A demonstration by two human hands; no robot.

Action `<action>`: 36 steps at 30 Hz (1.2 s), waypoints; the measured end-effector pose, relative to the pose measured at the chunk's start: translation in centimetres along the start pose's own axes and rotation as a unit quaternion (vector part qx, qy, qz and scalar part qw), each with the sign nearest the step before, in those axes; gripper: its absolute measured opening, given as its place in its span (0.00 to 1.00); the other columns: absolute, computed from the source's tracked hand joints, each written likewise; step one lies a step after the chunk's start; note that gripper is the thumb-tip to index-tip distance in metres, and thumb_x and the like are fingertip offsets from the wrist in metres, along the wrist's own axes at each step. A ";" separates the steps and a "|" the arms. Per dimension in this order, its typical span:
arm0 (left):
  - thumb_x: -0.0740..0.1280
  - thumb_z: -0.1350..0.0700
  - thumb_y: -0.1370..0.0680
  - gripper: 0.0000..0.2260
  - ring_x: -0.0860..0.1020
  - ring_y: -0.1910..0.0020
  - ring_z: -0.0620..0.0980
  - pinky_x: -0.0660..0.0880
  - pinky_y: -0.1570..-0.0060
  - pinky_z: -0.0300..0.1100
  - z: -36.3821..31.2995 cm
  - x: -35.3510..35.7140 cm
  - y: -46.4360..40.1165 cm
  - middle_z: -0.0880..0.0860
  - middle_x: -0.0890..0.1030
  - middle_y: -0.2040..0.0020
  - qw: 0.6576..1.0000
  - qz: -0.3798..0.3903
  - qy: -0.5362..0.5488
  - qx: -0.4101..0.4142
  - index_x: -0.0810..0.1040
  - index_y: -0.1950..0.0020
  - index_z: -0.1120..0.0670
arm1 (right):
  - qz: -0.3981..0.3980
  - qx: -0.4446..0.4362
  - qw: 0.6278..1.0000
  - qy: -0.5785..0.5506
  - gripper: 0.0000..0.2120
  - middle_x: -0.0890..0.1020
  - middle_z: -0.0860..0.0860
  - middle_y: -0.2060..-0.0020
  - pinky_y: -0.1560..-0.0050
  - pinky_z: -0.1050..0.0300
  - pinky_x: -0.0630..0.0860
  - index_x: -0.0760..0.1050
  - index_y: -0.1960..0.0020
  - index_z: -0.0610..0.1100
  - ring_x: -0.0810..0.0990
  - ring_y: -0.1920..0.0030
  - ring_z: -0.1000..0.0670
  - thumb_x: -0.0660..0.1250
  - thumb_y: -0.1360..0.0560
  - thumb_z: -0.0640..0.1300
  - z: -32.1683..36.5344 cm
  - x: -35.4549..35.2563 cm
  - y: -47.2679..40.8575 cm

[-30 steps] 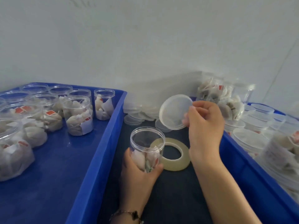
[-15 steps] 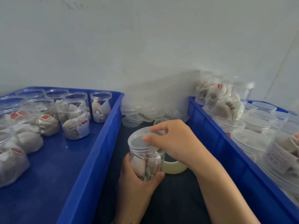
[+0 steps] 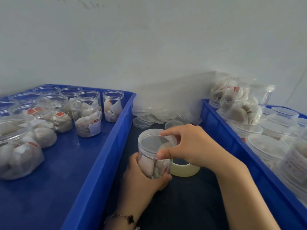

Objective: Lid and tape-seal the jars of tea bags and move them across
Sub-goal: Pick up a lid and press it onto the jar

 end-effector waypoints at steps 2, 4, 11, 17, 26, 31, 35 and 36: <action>0.74 0.32 0.55 0.45 0.66 0.58 0.30 0.60 0.66 0.28 -0.1 -0.3 -0.2 0.33 0.66 0.54 1.000 0.010 -0.003 0.002 0.56 0.43 0.35 | 0.018 -0.008 1.000 0.009 0.33 0.77 0.74 0.62 0.59 0.70 0.66 0.76 0.37 0.56 0.72 0.60 0.70 0.77 0.41 0.60 0.0 0.1 -0.1; 0.74 0.33 0.55 0.44 0.69 0.54 0.33 0.63 0.64 0.30 0.1 -0.3 -0.2 0.35 0.68 0.50 1.000 0.008 0.018 0.011 0.57 0.44 0.36 | 0.032 -0.004 0.999 0.004 0.33 0.77 0.63 0.40 0.43 0.62 0.71 0.75 0.36 0.55 0.74 0.43 0.63 0.77 0.40 0.58 -0.1 0.2 -0.1; 0.78 0.40 0.48 0.49 0.72 0.42 0.36 0.72 0.47 0.38 -0.3 0.0 0.1 0.36 0.73 0.40 0.989 0.025 0.112 0.094 0.60 0.31 0.38 | 0.043 0.000 0.999 0.018 0.29 0.73 0.57 0.33 0.45 0.65 0.66 0.74 0.34 0.55 0.73 0.42 0.58 0.75 0.34 0.56 -0.1 0.4 -0.1; 0.75 0.36 0.51 0.49 0.71 0.49 0.28 0.64 0.57 0.28 -0.2 0.1 -0.2 0.31 0.72 0.47 0.992 0.021 0.091 0.088 0.58 0.33 0.35 | 0.007 0.021 1.000 0.019 0.29 0.70 0.67 0.78 0.66 0.70 0.62 0.78 0.39 0.56 0.68 0.67 0.62 0.76 0.38 0.60 -0.2 0.4 -0.3; 0.75 0.35 0.50 0.43 0.65 0.52 0.16 0.63 0.59 0.27 -0.6 -0.3 0.0 0.17 0.65 0.49 0.994 -0.009 0.049 0.098 0.56 0.41 0.26 | 0.022 -0.025 0.999 -0.003 0.38 0.66 0.58 0.30 0.37 0.60 0.61 0.65 0.30 0.59 0.59 0.28 0.57 0.74 0.37 0.62 0.3 0.9 0.0; 0.79 0.41 0.45 0.48 0.70 0.45 0.29 0.65 0.54 0.26 -0.7 0.6 -0.3 0.33 0.70 0.42 0.996 -0.002 0.023 0.085 0.58 0.30 0.42 | 0.036 -0.044 0.998 -0.016 0.37 0.62 0.58 0.27 0.37 0.58 0.60 0.63 0.30 0.63 0.57 0.29 0.59 0.74 0.36 0.62 0.5 1.7 -0.2; 0.74 0.38 0.51 0.37 0.74 0.54 0.25 0.69 0.65 0.20 -0.6 0.3 -0.1 0.45 0.79 0.55 0.994 0.009 0.071 0.081 0.67 0.44 0.40 | -0.001 -0.035 0.999 0.000 0.29 0.73 0.60 0.40 0.46 0.61 0.68 0.74 0.39 0.58 0.70 0.41 0.59 0.75 0.38 0.63 0.9 1.5 -0.3; 0.74 0.39 0.51 0.36 0.75 0.56 0.27 0.69 0.67 0.22 -0.6 0.0 0.1 0.44 0.78 0.56 0.994 0.007 0.072 0.078 0.67 0.46 0.39 | -0.004 -0.024 1.000 0.005 0.30 0.73 0.59 0.40 0.46 0.60 0.70 0.74 0.39 0.57 0.70 0.41 0.58 0.74 0.38 0.63 1.0 1.5 -0.3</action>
Point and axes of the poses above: each hand's wrist, its own y-axis away from the middle knuckle, its own x-axis out of the palm, z = x × y, the point moved 4 cm from there along -y, towards the middle knuckle
